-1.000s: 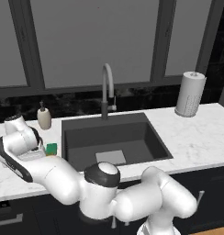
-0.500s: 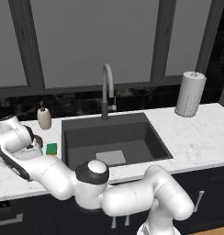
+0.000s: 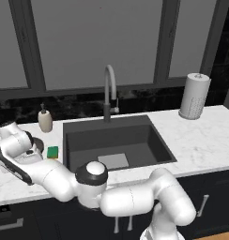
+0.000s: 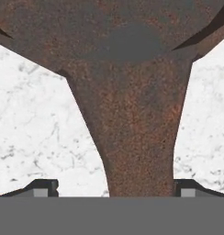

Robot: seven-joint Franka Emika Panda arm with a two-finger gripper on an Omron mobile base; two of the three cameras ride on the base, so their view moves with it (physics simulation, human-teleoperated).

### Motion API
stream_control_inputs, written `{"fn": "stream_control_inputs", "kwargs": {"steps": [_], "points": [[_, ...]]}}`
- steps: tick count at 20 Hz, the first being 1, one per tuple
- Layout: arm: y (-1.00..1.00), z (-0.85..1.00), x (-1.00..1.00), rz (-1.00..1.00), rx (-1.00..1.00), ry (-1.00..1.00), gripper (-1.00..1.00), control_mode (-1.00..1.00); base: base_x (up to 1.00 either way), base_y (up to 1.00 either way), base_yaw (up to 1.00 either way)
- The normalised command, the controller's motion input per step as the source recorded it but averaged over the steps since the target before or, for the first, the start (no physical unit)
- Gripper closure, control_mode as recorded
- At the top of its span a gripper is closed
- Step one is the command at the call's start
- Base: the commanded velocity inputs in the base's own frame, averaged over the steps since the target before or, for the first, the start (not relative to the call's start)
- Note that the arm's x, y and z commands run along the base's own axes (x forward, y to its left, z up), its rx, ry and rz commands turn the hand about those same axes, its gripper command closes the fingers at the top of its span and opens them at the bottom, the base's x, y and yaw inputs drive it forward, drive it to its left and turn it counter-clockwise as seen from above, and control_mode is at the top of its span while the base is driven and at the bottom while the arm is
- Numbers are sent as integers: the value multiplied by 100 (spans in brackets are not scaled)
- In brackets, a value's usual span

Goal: Pick the pan and sponge and place them into the sink. Then turn on the water.

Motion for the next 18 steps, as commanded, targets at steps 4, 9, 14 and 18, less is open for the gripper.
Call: {"fn": "stream_control_inputs", "kwargs": {"steps": [4,9,14,18], "points": [[0,-34,0,0,0,0,-100,-100,0,0,0],[-5,-38,0,-2,0,-1,100,-100,0,0,0],[-52,-53,0,-7,0,-6,100,-100,0,0,0],[-76,-63,-1,-4,0,-7,100,-100,0,0,0]]}}
